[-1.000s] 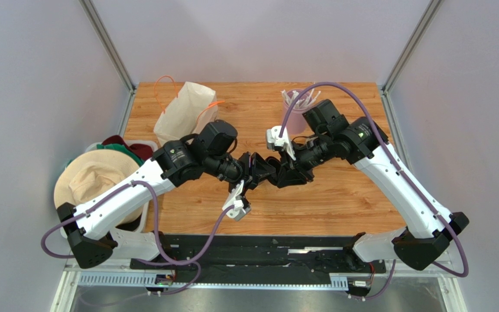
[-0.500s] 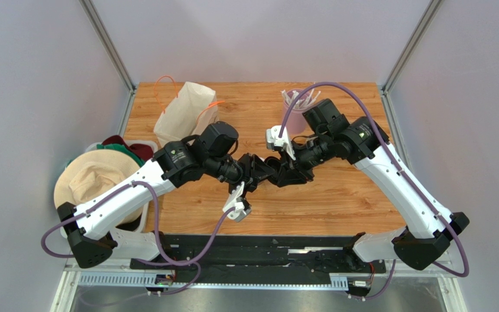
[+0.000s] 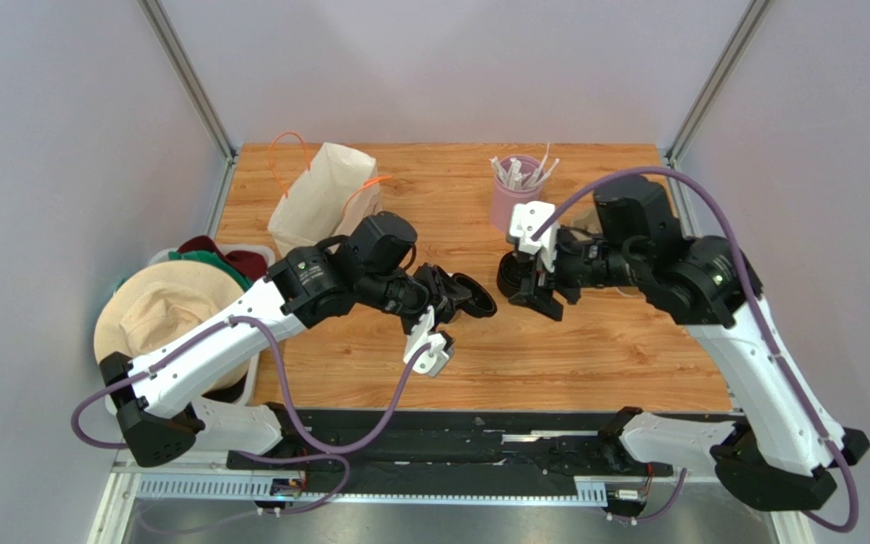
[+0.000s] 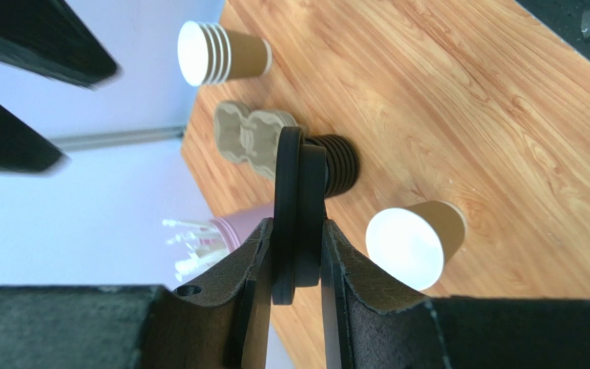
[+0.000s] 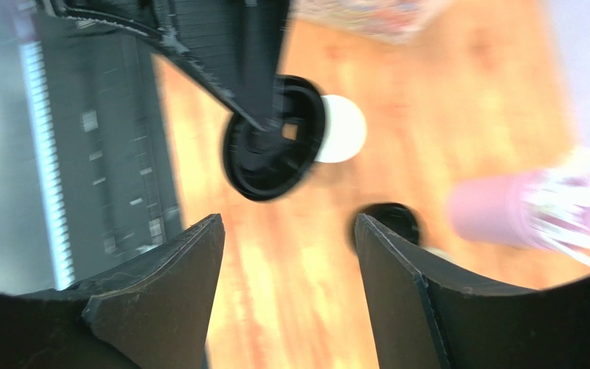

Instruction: Pack the takeout coffee

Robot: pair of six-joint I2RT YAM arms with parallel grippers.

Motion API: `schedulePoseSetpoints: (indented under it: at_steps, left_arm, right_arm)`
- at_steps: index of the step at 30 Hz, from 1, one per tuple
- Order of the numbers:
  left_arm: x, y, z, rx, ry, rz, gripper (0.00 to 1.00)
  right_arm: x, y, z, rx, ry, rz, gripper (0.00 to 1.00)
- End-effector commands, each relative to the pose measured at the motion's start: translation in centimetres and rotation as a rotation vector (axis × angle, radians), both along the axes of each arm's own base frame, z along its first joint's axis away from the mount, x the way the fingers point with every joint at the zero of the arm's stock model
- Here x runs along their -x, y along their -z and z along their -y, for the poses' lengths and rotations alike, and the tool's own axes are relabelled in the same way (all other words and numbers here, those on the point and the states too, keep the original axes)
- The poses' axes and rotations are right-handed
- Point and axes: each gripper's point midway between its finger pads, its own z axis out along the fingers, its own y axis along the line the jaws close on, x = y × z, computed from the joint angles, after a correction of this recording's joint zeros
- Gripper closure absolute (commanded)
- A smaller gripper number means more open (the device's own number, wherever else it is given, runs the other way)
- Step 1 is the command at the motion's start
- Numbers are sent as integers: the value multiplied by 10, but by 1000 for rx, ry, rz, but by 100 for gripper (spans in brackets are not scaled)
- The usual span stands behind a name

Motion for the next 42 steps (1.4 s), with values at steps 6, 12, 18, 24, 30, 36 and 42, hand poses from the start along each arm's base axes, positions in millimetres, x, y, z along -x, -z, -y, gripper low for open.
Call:
schedulePoseSetpoints:
  at_steps: [6,12,18,24,30,36,42]
  left_arm:
    - [-35,-39,-19,93,-525,-264,100]
    - [-44,-59,-27,135,-729,-480,100]
    - [-54,-64,-12,152,-818,-765,100]
    - [-68,-37,4,77,-879,-1075,100]
    - [-98,-34,16,58,-897,-1334,100]
    - [-122,-50,26,112,-873,-1441,100]
    - [-116,-36,38,53,-858,-1564,100]
  right_arm:
    - [-56,-35,35,-70,337,266,31]
    - [-73,-29,32,-64,371,296,32]
    - [-69,-32,37,-61,364,304,29]
    - [-56,-27,43,-28,314,313,15]
    - [-51,-7,24,-25,227,239,8]
    - [-51,20,5,43,165,233,20]
    - [-58,37,-13,106,144,276,30]
